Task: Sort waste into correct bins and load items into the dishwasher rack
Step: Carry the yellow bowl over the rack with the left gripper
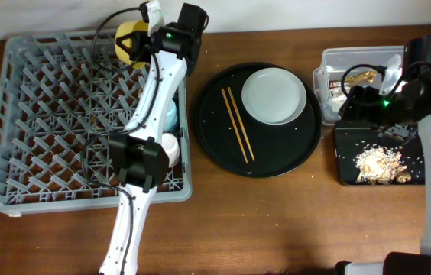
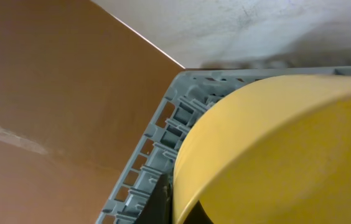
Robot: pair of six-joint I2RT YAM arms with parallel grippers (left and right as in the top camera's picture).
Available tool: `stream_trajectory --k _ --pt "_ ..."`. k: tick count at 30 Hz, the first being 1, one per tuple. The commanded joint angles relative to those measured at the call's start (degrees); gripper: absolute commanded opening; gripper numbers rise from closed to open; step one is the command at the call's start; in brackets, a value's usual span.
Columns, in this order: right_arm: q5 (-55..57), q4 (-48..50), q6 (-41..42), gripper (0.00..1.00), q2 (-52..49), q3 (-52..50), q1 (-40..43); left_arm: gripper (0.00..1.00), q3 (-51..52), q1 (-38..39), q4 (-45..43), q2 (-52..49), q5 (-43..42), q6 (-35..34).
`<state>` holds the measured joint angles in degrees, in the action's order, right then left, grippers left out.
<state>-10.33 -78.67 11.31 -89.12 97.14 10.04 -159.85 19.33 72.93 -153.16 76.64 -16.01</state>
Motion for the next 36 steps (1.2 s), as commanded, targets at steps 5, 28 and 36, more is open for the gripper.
stream_trajectory --k 5,28,36 --pt "0.9 0.0 -0.6 0.86 -0.3 -0.5 0.1 0.0 -0.2 0.9 7.8 0.4 4.0 -9.3" --pt "2.1 0.0 -0.6 0.86 -0.3 -0.5 0.1 0.0 -0.2 1.1 1.7 0.4 4.2 -18.0" --pt "2.0 0.0 -0.6 0.86 -0.3 -0.5 0.1 0.0 -0.2 -1.6 -0.5 0.2 -2.2 -18.0"
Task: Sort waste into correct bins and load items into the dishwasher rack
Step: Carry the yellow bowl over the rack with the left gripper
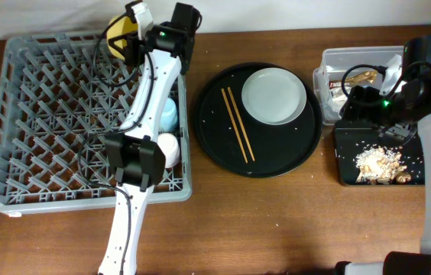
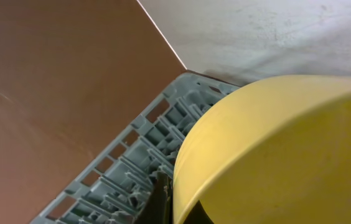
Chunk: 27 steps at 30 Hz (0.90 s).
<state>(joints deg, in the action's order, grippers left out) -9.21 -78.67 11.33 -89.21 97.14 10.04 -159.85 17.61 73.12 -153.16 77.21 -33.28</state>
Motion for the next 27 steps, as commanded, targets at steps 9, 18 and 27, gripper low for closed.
stream_trajectory --k 9,18,27 --pt "0.9 0.1 -0.6 0.86 -0.2 -0.5 0.1 0.0 -0.2 1.1 -2.6 -3.3 -5.4 2.6" --pt "0.9 0.0 -0.6 0.86 -0.2 -0.5 0.1 0.0 -0.2 2.8 -2.7 -3.7 -3.9 4.0" --pt "0.9 0.0 -0.6 0.86 -0.2 -0.5 0.1 0.0 -0.2 3.0 -3.3 -4.6 6.9 4.0"
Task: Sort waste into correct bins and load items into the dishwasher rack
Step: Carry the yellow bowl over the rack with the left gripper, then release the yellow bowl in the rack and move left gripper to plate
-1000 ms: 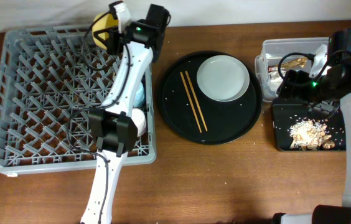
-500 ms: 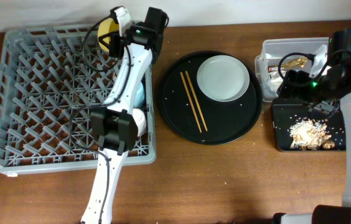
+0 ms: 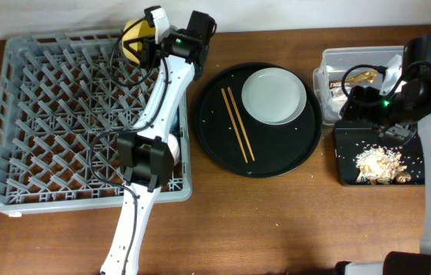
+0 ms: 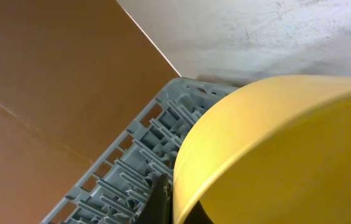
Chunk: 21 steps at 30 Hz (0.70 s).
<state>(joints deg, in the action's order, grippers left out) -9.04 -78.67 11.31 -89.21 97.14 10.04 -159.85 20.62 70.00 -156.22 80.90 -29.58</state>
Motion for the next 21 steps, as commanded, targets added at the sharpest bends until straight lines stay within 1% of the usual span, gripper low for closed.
stream_trajectory --k 1,4,11,13,14,15,16,18,20,21 --pt "0.7 0.0 -0.6 0.86 -0.2 -0.5 0.1 0.0 -0.2 0.0 -0.1 -1.6 1.9 0.3" --pt "0.7 0.0 -0.6 0.86 -0.2 -0.5 0.1 0.0 -0.2 0.0 -0.2 -2.8 -0.8 0.3" --pt "0.8 0.0 -0.6 0.87 -0.2 -0.5 0.1 0.0 -0.2 1.5 0.0 -4.9 -1.0 0.8" --pt "0.8 0.0 -0.6 0.86 -0.2 -0.5 0.1 0.01 -0.2 2.2 1.7 -4.9 -1.0 0.8" --pt "0.8 0.0 -0.6 0.87 -0.2 -0.5 0.1 0.08 -0.2 2.8 2.5 -4.9 -1.0 0.8" --pt "0.8 0.0 -0.6 0.87 -0.2 -0.5 0.1 0.25 -0.2 3.5 3.5 -4.9 -1.0 0.9" --pt "0.7 0.0 -0.6 0.87 -0.2 -0.5 0.1 0.56 -0.2 4.4 5.2 -4.9 -1.0 1.0" --pt "0.7 0.0 -0.6 0.87 -0.2 -0.5 0.1 0.7 -0.2 5.6 7.4 -4.9 -1.0 1.0" --pt "0.8 0.0 -0.6 0.86 -0.2 -0.5 0.1 0.77 -0.2 6.6 9.3 -4.8 -3.2 1.0" --pt "0.7 0.0 -0.6 0.87 -0.2 -0.5 0.1 0.79 -0.6 7.2 11.1 -4.5 -7.6 1.0"
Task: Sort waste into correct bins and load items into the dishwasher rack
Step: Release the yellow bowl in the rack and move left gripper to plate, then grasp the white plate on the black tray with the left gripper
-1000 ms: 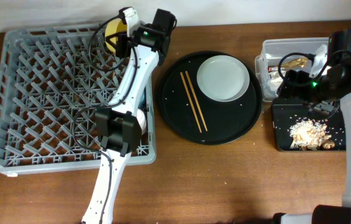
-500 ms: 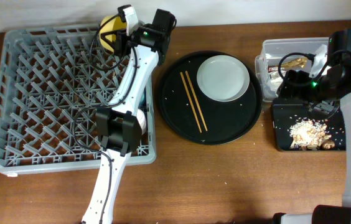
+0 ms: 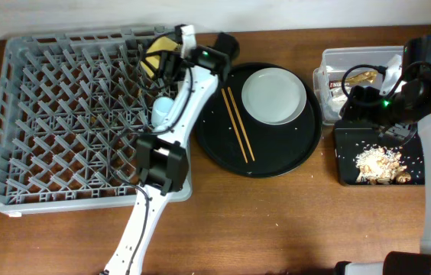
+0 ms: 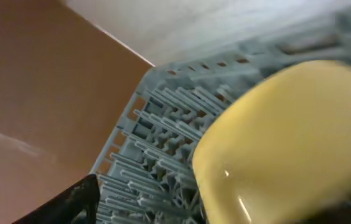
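The yellow bowl (image 3: 157, 55) stands on edge among the tines in the far right corner of the grey dishwasher rack (image 3: 47, 114). In the left wrist view the bowl (image 4: 287, 143) is blurred and leans on the tines. My left gripper (image 3: 173, 56) is open beside it; one black finger (image 4: 70, 199) shows well apart from the bowl. A white plate (image 3: 274, 95) and chopsticks (image 3: 238, 124) lie on the round black tray (image 3: 215, 145). My right gripper (image 3: 355, 98) hovers between the two bins; its jaws are hidden.
A pale cup (image 3: 162, 111) sits in the rack's right side under my left arm. At the right stand a clear bin (image 3: 353, 57) holding wrappers and a black bin (image 3: 344, 164) holding food scraps. The rack's near right corner lies close to the tray.
The left gripper has opened and let go of the yellow bowl. The bowl now sits a little nearer and further right in the rack. The right arm has not moved.
My left gripper held the yellow bowl over the rack's far edge, first near the right corner, then further left, then back right. Now the bowl stands in the rack's far right corner, free of the open gripper. The right arm stayed over the bins throughout.
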Robot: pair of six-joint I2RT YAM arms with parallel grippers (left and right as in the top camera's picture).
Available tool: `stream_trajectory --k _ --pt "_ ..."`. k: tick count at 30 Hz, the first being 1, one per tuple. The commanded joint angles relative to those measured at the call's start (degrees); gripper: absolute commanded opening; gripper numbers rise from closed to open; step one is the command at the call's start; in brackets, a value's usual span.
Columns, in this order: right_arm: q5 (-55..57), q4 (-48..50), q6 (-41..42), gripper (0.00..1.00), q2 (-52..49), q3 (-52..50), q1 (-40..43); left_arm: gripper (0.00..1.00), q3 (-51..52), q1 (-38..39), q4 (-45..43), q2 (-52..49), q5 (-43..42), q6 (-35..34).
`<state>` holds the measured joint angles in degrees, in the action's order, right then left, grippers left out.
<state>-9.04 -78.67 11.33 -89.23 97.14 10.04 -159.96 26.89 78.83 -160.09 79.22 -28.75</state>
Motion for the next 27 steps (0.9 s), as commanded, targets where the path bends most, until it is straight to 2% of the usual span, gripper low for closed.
stream_trajectory --k 1,4,6,7,9,12,13,18,19,21,23,27 --pt "0.7 0.0 -0.6 0.86 -0.2 -0.5 0.1 0.8 -1.0 1.1 3.6 -0.4 -9.0 0.2" --pt "0.7 0.0 -1.7 0.86 -0.2 -0.5 0.1 0.83 -5.5 0.9 9.2 1.1 -19.5 0.2" --pt "0.7 0.0 -1.7 0.86 -0.2 -0.5 0.1 0.86 -9.7 0.4 11.1 3.2 -28.5 5.9" --pt "0.7 0.0 -1.7 0.86 -0.2 -0.5 0.1 0.87 -12.5 0.2 11.1 4.7 -35.7 10.8" --pt "0.7 0.0 -1.7 0.86 -0.2 -0.5 0.1 0.87 -17.5 -0.7 11.1 7.8 -51.8 16.2" --pt "0.7 0.0 -1.7 0.87 -0.2 -0.5 0.1 0.87 -19.9 -3.5 9.2 13.0 -77.5 17.1" --pt "0.7 0.0 -1.7 0.86 -0.2 -0.5 0.1 0.86 -19.9 -3.9 8.4 13.3 -81.4 17.1" --pt "0.7 0.0 -1.7 0.86 -0.2 -0.5 0.1 0.85 -13.7 -1.3 7.1 12.4 -84.0 17.0" --pt "0.6 0.0 -1.7 0.87 -0.2 -0.5 0.1 0.78 -10.2 0.2 5.6 12.2 -83.4 15.6" --pt "0.1 -0.2 -1.7 0.87 -0.2 -0.5 0.1 0.76 -3.4 3.1 2.4 11.9 -77.0 8.3" --pt "0.1 -0.7 -1.7 0.87 -0.2 -0.5 0.1 0.72 3.7 5.4 -1.6 11.9 -75.3 2.0" --pt "0.0 -0.7 -1.7 0.87 -0.2 -0.5 0.1 0.59 12.1 9.3 -10.3 11.9 -73.4 -2.0"
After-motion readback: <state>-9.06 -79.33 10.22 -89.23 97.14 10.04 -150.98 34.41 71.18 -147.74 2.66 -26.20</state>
